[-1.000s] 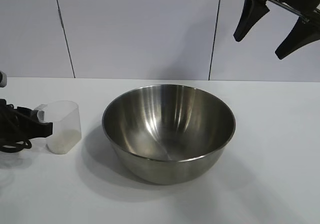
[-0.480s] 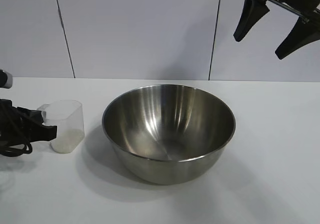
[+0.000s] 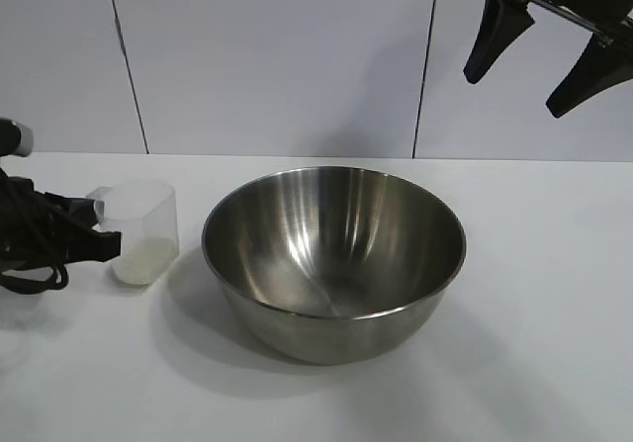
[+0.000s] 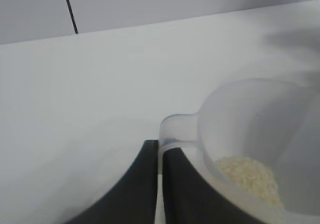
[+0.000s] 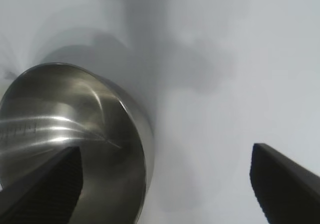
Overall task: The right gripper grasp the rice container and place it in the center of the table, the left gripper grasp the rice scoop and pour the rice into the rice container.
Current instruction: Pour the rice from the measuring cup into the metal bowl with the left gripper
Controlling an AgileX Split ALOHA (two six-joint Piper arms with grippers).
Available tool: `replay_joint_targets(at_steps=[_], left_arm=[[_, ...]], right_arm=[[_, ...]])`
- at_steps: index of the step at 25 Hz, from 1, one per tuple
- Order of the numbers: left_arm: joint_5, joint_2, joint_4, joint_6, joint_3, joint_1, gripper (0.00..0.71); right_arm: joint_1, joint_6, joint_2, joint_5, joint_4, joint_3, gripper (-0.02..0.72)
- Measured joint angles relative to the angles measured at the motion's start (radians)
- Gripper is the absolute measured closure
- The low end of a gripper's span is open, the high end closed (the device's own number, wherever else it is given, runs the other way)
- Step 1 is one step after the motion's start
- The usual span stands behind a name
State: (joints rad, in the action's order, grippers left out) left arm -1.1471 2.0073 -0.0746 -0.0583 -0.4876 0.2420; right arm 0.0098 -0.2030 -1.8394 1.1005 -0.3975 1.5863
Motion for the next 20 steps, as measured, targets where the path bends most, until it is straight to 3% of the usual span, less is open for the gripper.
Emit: replay_joint_targets(at_steps=[15,20], left_arm=[[0.004,-0.115,-0.101,-0.034,-0.020,0.000,0.698],[0.159,-0.199,-0.168,-0.054,-0.102,0.000,0.698]], right_arm=[[0.000,0.000,0.000,-0.002,0.001,0.000,0.073],[0.000,0.000,0.000,-0.002,0.001,0.000,0.073]])
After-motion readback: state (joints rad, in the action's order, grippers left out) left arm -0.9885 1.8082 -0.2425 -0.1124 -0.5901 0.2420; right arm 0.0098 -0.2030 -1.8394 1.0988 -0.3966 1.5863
